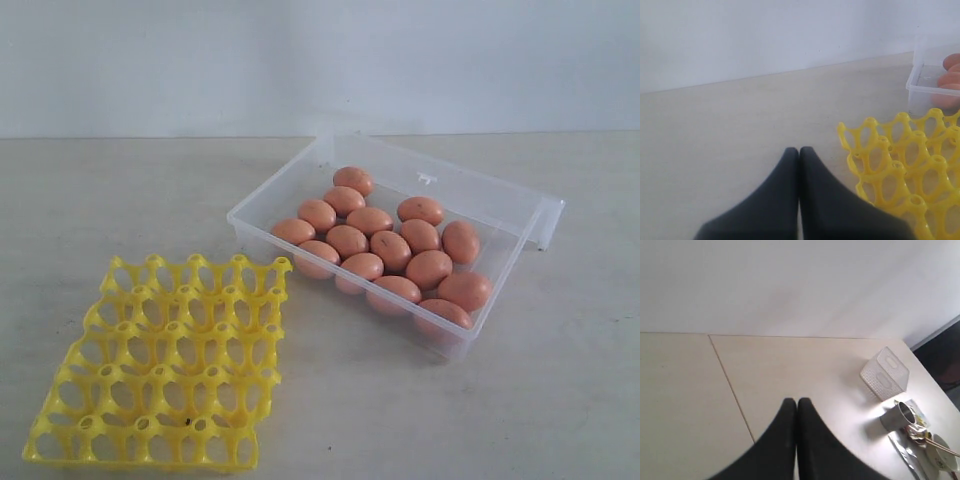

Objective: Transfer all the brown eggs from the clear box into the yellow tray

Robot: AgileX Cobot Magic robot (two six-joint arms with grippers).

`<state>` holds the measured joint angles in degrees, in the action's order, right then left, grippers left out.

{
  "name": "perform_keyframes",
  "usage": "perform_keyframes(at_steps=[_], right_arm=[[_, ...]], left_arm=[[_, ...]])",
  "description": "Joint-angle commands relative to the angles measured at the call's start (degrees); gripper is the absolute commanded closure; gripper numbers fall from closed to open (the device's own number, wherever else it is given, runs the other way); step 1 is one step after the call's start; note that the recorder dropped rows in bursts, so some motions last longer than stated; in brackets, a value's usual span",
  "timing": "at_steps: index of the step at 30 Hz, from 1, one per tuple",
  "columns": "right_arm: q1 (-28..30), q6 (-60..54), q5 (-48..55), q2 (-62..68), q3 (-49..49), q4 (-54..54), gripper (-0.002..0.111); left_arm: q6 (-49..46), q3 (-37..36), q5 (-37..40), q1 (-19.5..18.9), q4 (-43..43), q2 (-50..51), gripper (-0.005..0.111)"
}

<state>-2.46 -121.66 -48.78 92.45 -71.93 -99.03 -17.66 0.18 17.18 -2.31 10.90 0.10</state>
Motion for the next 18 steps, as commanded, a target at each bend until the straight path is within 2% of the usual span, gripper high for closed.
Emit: perform_keyframes(at_steps=[1,5,9,14,16,18], right_arm=[[0.8,-0.3,6.2,-0.5,-0.1,-0.9,0.109],[0.8,3.4,8.6,-0.7,-0.1,-0.9,0.109],[0.8,16.3,11.9,-3.0,-0.1,-0.9,0.109],[0.8,42.3,19.1,-9.0,-0.1,-0.1,0.109],[0.8,55.8,22.4,-11.4,-0.1,4.0,0.109],[0.8,71.4,28.4,-13.7,-0.1,12.8,0.109]], left_arm=[[-0.3,-0.2,-0.7,0.2,0.0,-0.1,0.111],[-0.3,-0.2,-0.7,0.2,0.0,-0.1,0.111],[-0.3,-0.2,-0.7,0.2,0.0,-0.1,0.111],[-0.3,-0.2,-0.7,0.2,0.0,-0.1,0.111],[-0.3,-0.2,-0.7,0.2,0.0,-0.1,0.111],[-0.3,-0.2,-0.7,0.2,0.0,-0.1,0.111]])
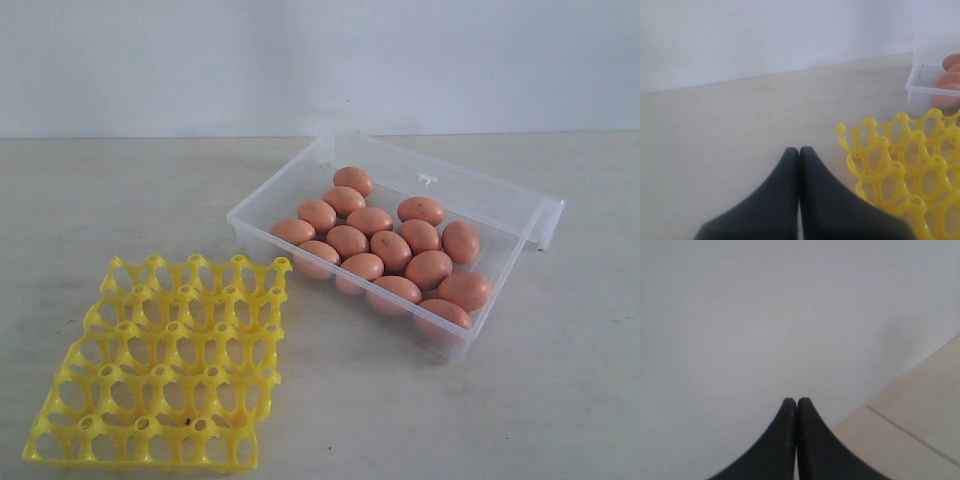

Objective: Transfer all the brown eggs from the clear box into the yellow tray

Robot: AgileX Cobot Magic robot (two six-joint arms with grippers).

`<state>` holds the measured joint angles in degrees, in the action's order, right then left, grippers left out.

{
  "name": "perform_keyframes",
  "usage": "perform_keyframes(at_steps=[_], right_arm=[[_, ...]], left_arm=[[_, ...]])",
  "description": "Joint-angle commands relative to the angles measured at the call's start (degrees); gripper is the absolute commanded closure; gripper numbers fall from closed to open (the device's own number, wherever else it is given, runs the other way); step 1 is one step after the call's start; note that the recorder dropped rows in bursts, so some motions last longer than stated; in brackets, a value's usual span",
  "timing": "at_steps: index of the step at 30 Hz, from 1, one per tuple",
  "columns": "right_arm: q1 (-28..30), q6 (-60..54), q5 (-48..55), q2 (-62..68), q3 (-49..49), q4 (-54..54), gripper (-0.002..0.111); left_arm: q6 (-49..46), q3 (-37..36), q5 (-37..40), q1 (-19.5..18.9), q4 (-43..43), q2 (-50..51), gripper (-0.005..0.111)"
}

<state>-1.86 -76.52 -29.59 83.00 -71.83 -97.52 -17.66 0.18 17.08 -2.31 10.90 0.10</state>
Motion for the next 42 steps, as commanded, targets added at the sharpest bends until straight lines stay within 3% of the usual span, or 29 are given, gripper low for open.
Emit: perform_keyframes(at_steps=[1,4,7,11,16,22,25,27,31,33,38,42], right_arm=[[0.2,32.2,12.4,-5.1,-0.2,19.2,0.109],[0.2,45.7,28.2,-6.7,-2.3,54.1,0.109],[0.2,52.5,47.1,-6.3,-4.9,72.6,0.109],[2.6,69.3,65.3,-3.3,-6.5,84.6,0.109],[2.4,61.0,98.7,7.0,-13.6,79.4,0.109],[-2.6,60.6,99.6,17.3,-18.7,75.0,0.108],[-5.7,60.7,98.2,20.4,-19.9,75.0,0.1],[-7.6,60.1,96.8,22.2,-20.2,75.1,0.089],[-11.1,59.9,94.7,25.8,-20.3,76.4,0.05],[-12.2,62.1,92.6,27.3,-20.3,78.7,0.04],[-13.0,76.2,87.8,29.5,-20.3,88.0,0.04],[-13.0,79.7,87.2,29.7,-20.2,90.6,0.04]], left_arm=[[-0.3,-0.2,-0.6,0.2,0.0,-0.1,0.111],[-0.3,-0.2,-0.6,0.2,0.0,-0.1,0.111],[-0.3,-0.2,-0.6,0.2,0.0,-0.1,0.111],[-0.3,-0.2,-0.6,0.2,0.0,-0.1,0.111],[-0.3,-0.2,-0.6,0.2,0.0,-0.1,0.111],[-0.3,-0.2,-0.6,0.2,0.0,-0.1,0.111],[-0.3,-0.2,-0.6,0.2,0.0,-0.1,0.111],[-0.3,-0.2,-0.6,0.2,0.0,-0.1,0.111],[-0.3,-0.2,-0.6,0.2,0.0,-0.1,0.111],[-0.3,-0.2,-0.6,0.2,0.0,-0.1,0.111],[-0.3,-0.2,-0.6,0.2,0.0,-0.1,0.111],[-0.3,-0.2,-0.6,0.2,0.0,-0.1,0.111]])
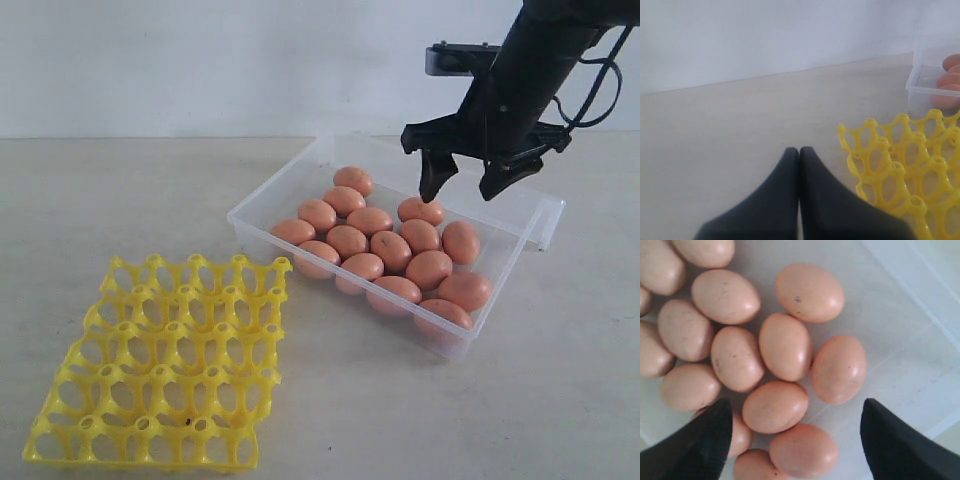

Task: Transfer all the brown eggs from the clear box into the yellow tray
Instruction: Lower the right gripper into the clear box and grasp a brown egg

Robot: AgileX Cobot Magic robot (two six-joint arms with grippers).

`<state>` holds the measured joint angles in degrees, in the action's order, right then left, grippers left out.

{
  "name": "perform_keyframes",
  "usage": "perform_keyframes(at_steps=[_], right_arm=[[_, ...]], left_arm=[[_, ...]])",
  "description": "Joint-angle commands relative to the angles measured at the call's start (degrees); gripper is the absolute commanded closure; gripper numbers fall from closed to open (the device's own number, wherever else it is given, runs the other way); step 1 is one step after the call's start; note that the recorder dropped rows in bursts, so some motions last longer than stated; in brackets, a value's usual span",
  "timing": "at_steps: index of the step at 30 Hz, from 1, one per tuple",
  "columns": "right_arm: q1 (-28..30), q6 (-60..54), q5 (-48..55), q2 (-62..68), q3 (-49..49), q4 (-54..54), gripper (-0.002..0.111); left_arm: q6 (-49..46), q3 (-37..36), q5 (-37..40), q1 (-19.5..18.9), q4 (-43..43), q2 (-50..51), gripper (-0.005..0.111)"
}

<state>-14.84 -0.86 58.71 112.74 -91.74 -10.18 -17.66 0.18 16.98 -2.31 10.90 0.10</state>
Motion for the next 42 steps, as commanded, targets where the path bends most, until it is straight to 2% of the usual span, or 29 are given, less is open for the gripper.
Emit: perform_keyframes(at_steps=[1,9,15,25,27,31,35,42], right_arm=[[0.0,4.0,-1.2,-0.1,-0.2,3.3,0.04],[0.0,11.0,-4.8,3.3,-0.2,9.7,0.04],[0.0,11.3,-3.1,7.7,-0.2,9.3,0.04],[0.0,13.1,-6.7,11.4,-0.2,9.4,0.04],[0.0,15.0,-7.6,11.8,-0.2,9.4,0.048],[0.0,15.5,-8.2,12.4,-0.2,9.5,0.082],[0.0,14.2,-8.2,12.5,-0.2,9.5,0.109],[0.0,11.5,-9.0,12.1,-0.2,9.7,0.108]], left_arm=[[-0.3,-0.2,-0.5,0.2,0.0,-0.1,0.111],[-0.3,-0.2,-0.5,0.2,0.0,-0.1,0.111],[-0.3,-0.2,-0.5,0.2,0.0,-0.1,0.111],[-0.3,-0.2,-0.5,0.2,0.0,-0.1,0.111],[-0.3,-0.2,-0.5,0.2,0.0,-0.1,0.111],[-0.3,-0.2,-0.5,0.2,0.0,-0.1,0.111],[-0.3,-0.2,-0.5,0.2,0.0,-0.1,0.111],[-0.3,-0.2,-0.5,0.2,0.0,-0.1,0.111]])
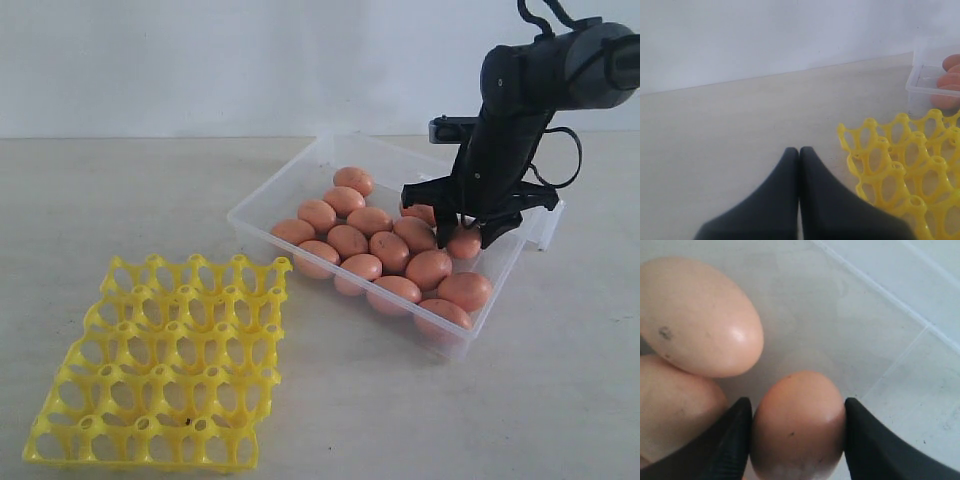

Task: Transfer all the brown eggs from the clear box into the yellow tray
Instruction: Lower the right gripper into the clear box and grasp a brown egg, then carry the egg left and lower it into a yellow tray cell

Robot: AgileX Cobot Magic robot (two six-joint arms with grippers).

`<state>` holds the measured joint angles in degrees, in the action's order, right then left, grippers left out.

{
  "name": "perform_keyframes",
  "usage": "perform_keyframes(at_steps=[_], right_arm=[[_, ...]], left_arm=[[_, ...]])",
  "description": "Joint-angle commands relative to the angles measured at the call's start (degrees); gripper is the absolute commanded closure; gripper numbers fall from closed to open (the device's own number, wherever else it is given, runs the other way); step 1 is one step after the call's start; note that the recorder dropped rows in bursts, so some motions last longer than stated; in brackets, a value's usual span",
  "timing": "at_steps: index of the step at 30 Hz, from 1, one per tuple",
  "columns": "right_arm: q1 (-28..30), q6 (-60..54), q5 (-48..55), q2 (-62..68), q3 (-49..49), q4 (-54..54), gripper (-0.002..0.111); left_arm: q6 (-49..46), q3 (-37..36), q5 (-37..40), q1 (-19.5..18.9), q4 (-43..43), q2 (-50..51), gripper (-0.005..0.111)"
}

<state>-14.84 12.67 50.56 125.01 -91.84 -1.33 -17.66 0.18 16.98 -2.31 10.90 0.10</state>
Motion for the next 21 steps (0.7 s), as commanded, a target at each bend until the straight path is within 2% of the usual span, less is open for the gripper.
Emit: perform_keyframes(at_steps=[1,6,11,13,18,21], right_arm=[[-0.1,-2.3,-0.8,-0.5,-0.1,1.3,0.108],[-2.0,-1.6,-5.8,-6.0,2.6,3.1,0.108],[-5.7,-2.5,-13.6,-14.8,11.0,3.5,0.108],[-7.5,-3.7,-20.2,-18.1,16.6,3.5,0.108],[-13.0,-5.6,-48.1,-25.2,30.8,3.3,0.108],[-17.4,-5.3,-61.1,-25.1,37.3,3.3,0.108]], left_arm=[[-0.3,-0.2,-0.5,0.2,0.0,-0.1,0.111],[-0.3,-0.2,-0.5,0.2,0.0,-0.1,0.111],[-0.3,-0.2,-0.5,0.2,0.0,-0.1,0.111],[-0.3,-0.2,-0.5,0.2,0.0,-0.1,0.111],[-0.3,-0.2,-0.5,0.2,0.0,-0.1,0.111],[-0.3,-0.2,-0.5,0.2,0.0,-0.1,0.111]])
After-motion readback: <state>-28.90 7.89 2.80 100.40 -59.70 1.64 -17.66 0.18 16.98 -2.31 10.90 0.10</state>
